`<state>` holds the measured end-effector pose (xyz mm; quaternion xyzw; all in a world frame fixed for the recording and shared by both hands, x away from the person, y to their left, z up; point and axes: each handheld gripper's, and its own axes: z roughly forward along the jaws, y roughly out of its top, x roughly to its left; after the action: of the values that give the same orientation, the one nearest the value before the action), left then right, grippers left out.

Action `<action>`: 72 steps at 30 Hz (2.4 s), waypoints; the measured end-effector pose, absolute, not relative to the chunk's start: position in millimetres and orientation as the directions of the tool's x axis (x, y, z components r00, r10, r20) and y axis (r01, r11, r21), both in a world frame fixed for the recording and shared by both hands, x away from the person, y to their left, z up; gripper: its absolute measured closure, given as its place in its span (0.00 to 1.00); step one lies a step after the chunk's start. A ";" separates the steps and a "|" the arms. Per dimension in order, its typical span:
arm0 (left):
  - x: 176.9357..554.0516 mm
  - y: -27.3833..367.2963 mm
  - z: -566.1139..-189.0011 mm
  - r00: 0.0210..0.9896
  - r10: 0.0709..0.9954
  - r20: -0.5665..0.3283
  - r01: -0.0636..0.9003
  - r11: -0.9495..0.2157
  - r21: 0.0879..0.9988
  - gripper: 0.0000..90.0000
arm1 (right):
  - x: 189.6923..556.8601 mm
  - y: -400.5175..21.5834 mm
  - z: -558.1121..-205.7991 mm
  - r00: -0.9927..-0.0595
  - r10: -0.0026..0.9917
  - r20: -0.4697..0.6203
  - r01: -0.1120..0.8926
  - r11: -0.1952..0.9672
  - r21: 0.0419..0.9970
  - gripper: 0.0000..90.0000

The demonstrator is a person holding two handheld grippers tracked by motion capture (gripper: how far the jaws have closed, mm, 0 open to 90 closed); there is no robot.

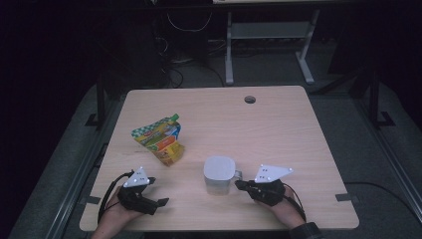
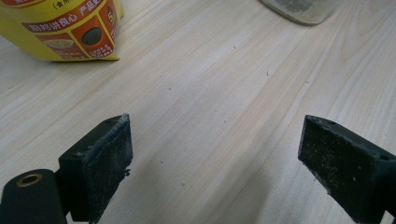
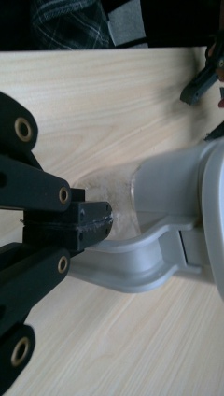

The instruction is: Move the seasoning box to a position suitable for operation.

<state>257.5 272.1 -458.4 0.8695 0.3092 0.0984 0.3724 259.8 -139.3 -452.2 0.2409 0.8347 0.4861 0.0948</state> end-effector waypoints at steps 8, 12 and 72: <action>257.5 272.1 -458.4 0.789 0.611 -0.059 0.464 -0.532 0.708 0.11 | 264.7 -145.1 -452.2 -0.847 0.527 0.069 0.317 0.397 0.861 0.99; 257.5 271.8 -458.7 0.789 0.611 -0.059 0.465 -0.532 0.708 0.11 | 266.3 -146.0 -452.6 -0.842 0.537 0.056 0.310 0.397 0.864 0.99; 257.1 270.6 -458.8 0.789 0.611 -0.065 0.466 -0.526 0.711 0.11 | 292.0 -134.4 -456.9 -0.810 0.586 0.027 0.291 0.362 0.885 0.77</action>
<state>257.1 270.6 -458.8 0.8683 0.3102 0.0965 0.3750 292.0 -134.4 -456.9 0.2703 0.8117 0.4959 0.1485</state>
